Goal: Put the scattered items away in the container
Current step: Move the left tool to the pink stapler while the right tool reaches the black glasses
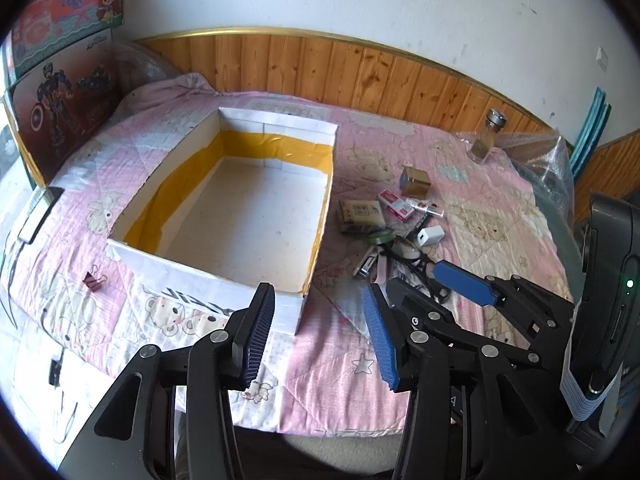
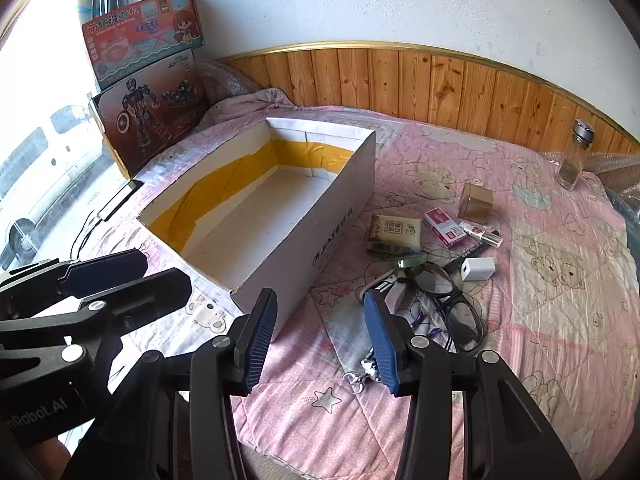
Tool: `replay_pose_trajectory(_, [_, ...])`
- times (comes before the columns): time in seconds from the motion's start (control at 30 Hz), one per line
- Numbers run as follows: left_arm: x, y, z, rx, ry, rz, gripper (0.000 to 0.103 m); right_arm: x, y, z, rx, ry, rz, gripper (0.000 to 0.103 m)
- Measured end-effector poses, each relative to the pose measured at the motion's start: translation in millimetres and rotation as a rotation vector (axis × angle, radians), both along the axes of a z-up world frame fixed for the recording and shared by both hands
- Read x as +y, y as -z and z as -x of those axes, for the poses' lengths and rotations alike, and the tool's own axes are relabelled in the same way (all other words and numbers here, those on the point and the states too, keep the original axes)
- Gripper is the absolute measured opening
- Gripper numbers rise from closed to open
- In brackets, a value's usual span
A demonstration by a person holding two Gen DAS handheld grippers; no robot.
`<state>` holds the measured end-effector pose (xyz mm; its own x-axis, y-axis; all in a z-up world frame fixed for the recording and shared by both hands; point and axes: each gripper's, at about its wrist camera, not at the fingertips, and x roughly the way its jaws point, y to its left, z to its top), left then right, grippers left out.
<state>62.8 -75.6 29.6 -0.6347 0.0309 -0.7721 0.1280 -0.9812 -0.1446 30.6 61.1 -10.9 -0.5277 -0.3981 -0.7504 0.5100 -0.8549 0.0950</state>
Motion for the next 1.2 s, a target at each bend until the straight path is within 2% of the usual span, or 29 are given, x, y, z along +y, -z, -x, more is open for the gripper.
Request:
replay_pose_trajectory(0.17, [7.1, 3.5, 8.6, -0.016, 0.019, 0.0, 0.05, -2.1, 3.6, 9.7, -0.023, -0.01, -0.019, 0.049])
replay_pose_trajectory(0.33, [12.7, 11.4, 24.4, -0.045, 0.04, -0.005, 0.05, 6.1, 13.7, 23.4, -0.082, 0.002, -0.007, 0.05])
replay_pose_trajectory(0.6, [17.2, 14.1, 49.8, -0.061, 0.068, -0.026, 0.05, 12.7, 28.5, 48.5, -0.101, 0.027, -0.016, 0.053])
replay_pose_trajectory(0.93, [50.2, 45.6, 88.8, -0.15, 0.189, -0.052, 0.05, 81.8, 69.4, 75.0, -0.206, 0.199, 0.063, 0.053])
replay_pose_trajectory(1.2, [70.9, 78.0, 115.4, -0.223, 0.24, -0.052, 0.05, 112.9, 95.4, 87.4, -0.248, 0.276, 0.075, 0.053])
